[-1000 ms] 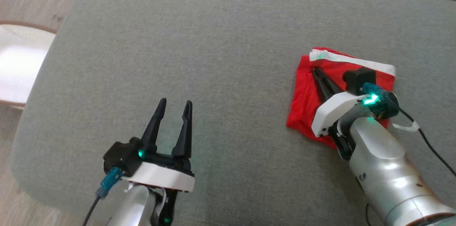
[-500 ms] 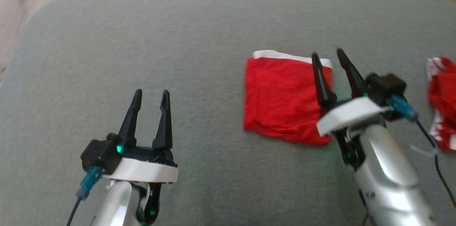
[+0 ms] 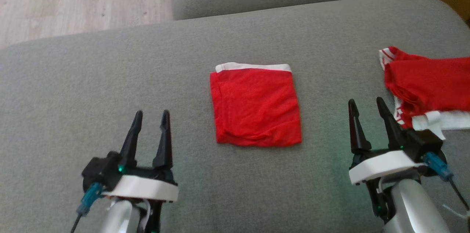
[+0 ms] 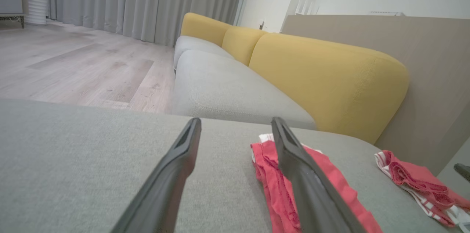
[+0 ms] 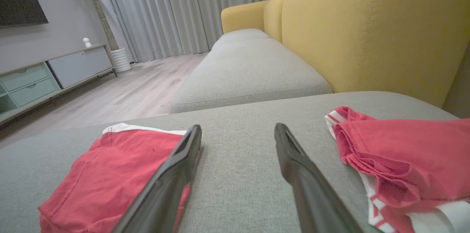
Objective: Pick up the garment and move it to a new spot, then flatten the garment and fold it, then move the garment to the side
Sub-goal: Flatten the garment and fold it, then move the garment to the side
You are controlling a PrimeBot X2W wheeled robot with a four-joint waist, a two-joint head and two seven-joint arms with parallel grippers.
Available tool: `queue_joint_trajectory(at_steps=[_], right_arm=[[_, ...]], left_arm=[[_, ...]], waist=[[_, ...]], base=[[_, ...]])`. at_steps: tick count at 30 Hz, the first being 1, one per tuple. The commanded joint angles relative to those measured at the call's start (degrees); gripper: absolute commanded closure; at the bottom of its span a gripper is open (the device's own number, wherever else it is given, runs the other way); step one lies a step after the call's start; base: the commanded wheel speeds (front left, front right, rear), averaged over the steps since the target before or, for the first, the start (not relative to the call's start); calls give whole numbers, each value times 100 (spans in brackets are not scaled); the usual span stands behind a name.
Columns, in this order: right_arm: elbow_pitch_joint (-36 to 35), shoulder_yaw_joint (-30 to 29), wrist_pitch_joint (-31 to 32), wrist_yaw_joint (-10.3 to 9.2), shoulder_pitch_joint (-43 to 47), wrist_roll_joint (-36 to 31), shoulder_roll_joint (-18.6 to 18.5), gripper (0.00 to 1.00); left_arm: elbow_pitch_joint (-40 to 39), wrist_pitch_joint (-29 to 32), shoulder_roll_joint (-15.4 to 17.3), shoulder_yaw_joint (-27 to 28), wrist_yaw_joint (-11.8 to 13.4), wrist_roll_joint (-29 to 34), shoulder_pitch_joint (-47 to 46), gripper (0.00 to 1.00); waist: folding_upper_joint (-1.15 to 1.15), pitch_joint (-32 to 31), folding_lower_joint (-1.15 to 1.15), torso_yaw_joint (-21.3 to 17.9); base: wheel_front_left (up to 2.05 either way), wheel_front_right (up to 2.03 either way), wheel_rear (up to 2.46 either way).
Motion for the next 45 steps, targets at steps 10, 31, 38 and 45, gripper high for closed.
queue_joint_trajectory(at_steps=[10, 31, 38, 45], right_arm=[[-291, 189, -62, 43, 130, -79, 109, 0], [388, -49, -62, 43, -508, -243, 110, 0], [1220, -199, 147, 43, -1105, -163, 110, 0], [2058, -36, 446, 43, -1566, 222, 110, 0]], left_arm=[[-109, -46, 23, 294, -32, 18, 70, 0], [-252, -46, 23, -15, -35, -5, -155, 0], [-239, -46, 23, -191, -36, -98, -273, 0], [-202, -46, 23, -238, -36, -145, -399, 0]], waist=[[0, -139, 1, -74], [0, 395, 1, 527], [0, 679, 1, 859], [0, 820, 1, 1132]], base=[[0, 0, 0], [0, 0, 0], [0, 0, 0], [0, 0, 0]])
